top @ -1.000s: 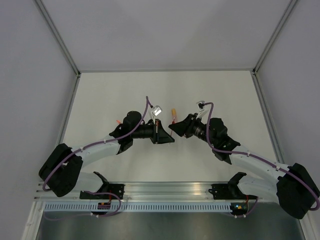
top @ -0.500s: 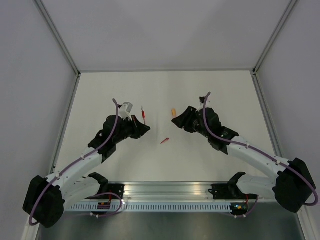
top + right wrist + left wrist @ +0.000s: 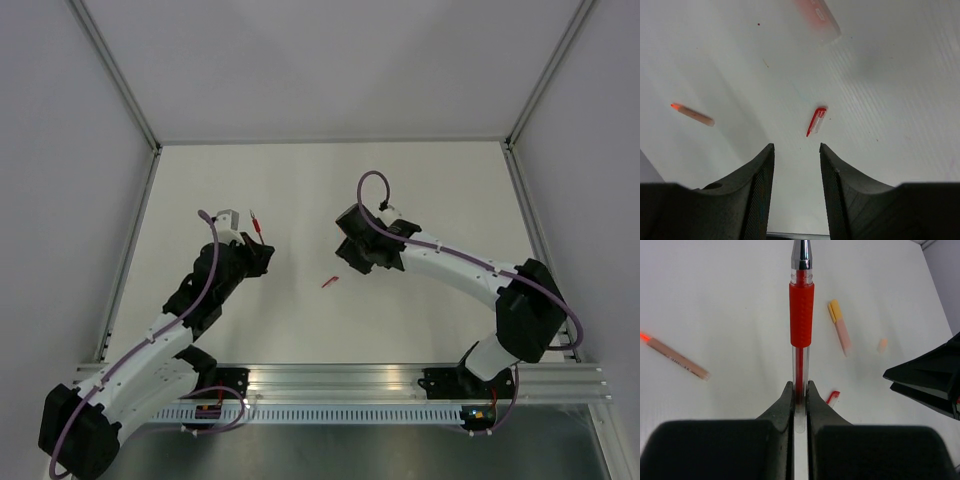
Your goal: Insert the pens into the pen caps
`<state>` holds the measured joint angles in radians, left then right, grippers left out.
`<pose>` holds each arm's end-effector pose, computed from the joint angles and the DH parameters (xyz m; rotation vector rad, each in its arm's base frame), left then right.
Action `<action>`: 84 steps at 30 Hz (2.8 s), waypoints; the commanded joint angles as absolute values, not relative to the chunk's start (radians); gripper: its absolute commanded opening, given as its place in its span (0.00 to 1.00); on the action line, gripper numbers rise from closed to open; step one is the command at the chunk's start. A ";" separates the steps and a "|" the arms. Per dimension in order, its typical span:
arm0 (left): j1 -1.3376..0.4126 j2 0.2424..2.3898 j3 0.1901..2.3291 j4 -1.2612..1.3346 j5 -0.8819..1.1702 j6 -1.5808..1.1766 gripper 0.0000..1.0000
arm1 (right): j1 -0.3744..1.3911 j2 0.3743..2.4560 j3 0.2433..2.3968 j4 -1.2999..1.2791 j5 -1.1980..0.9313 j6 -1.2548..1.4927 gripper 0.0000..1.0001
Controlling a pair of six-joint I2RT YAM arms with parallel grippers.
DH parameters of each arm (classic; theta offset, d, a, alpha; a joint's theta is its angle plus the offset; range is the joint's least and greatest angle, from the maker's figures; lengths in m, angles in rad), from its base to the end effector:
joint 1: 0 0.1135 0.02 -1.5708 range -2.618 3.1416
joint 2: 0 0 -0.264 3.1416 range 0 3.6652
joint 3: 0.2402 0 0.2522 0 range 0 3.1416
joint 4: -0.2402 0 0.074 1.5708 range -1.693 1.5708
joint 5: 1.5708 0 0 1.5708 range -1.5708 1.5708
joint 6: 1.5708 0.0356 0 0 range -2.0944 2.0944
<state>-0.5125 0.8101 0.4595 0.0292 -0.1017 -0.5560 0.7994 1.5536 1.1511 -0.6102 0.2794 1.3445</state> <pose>0.1695 -0.0912 0.2424 -0.1133 1.9371 -0.6270 0.2313 0.2238 0.2449 0.7991 2.4706 0.4783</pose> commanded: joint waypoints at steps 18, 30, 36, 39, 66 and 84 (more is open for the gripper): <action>-0.511 0.723 0.436 0.018 -0.189 -0.531 0.02 | 0.862 1.870 1.318 -0.759 0.276 1.569 0.42; -0.512 0.718 0.436 0.017 -0.190 -0.529 0.02 | 0.864 1.953 1.376 -0.749 0.287 1.571 0.42; -0.512 0.715 0.434 0.015 -0.189 -0.529 0.02 | 0.862 1.982 1.381 -0.747 0.275 1.562 0.40; -0.511 0.713 0.434 0.015 -0.190 -0.531 0.02 | 0.859 1.993 1.381 -0.758 0.268 1.563 0.37; -0.512 0.712 0.417 0.066 -0.104 -0.511 0.02 | 0.831 1.918 1.256 -0.566 0.330 1.151 0.00; -0.514 0.718 0.350 0.363 0.383 -0.521 0.02 | 0.831 1.467 1.029 -0.187 0.284 0.608 0.00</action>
